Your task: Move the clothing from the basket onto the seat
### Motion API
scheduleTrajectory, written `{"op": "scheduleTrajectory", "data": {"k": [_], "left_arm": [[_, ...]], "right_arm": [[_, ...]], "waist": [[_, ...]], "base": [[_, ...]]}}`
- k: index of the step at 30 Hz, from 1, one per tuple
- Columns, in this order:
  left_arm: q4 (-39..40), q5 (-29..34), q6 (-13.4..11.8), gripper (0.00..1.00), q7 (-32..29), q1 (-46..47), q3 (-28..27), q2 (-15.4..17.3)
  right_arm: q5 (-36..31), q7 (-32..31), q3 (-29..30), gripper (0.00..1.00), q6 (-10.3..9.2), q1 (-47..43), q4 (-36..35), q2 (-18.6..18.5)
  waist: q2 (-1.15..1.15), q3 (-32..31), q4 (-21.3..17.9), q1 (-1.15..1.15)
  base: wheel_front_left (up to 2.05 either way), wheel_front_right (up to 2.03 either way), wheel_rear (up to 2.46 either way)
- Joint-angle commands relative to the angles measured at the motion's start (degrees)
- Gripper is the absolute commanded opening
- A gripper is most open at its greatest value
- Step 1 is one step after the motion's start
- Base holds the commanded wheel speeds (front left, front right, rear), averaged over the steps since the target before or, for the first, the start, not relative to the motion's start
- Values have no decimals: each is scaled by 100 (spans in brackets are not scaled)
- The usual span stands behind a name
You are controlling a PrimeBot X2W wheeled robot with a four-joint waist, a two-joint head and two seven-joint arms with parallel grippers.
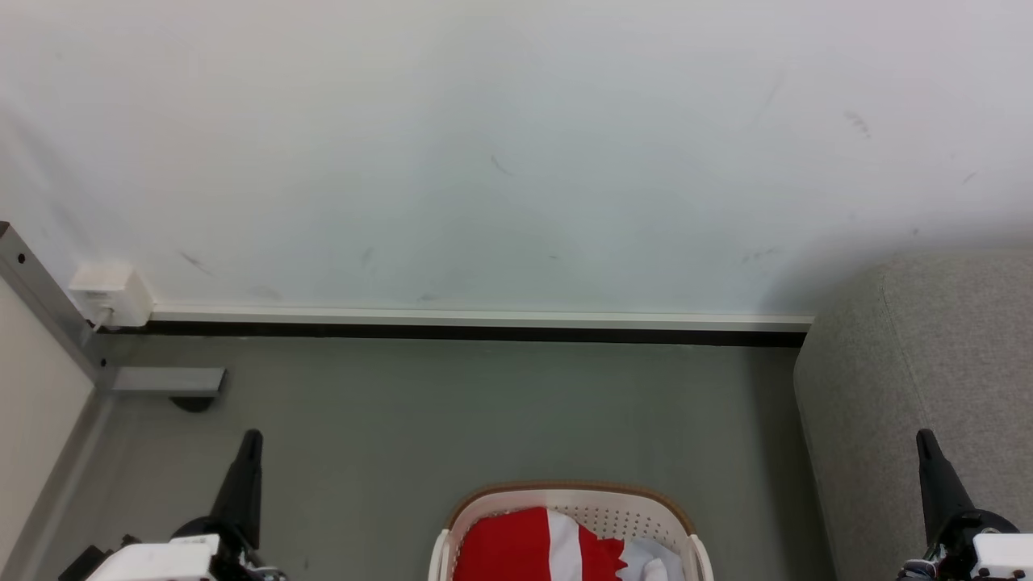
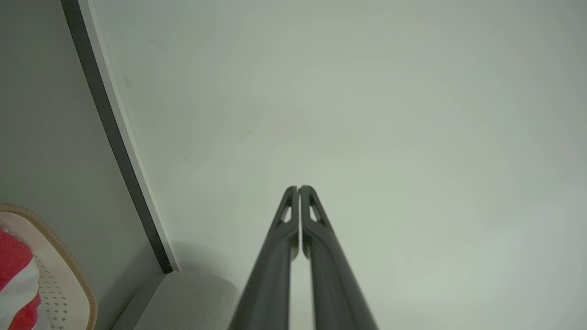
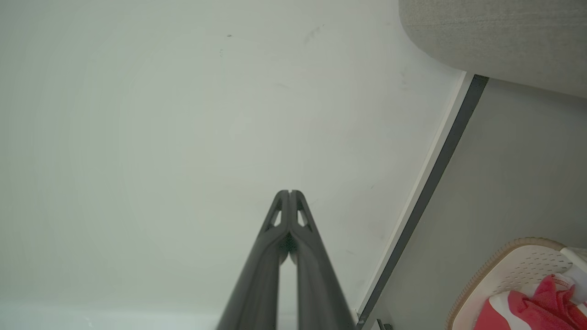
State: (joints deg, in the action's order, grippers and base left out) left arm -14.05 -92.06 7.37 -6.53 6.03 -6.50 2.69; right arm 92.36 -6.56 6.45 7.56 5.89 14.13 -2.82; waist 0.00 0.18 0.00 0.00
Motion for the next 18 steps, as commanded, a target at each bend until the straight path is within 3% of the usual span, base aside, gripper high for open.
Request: {"op": "scheduleTrajectory", "data": {"k": [1, 18], "left_arm": [[17, -68, 25, 0, -18, 41, -12, 39], [17, -68, 25, 0, -18, 42, -12, 39]], "right_arm": [[12, -10, 18, 0, -15, 77, -25, -12], [12, -10, 18, 0, -15, 78, -25, -12]], "waist": [[0, 0, 0, 0], [0, 0, 0, 0]], "base": [[0, 0, 0], [0, 0, 0]]}}
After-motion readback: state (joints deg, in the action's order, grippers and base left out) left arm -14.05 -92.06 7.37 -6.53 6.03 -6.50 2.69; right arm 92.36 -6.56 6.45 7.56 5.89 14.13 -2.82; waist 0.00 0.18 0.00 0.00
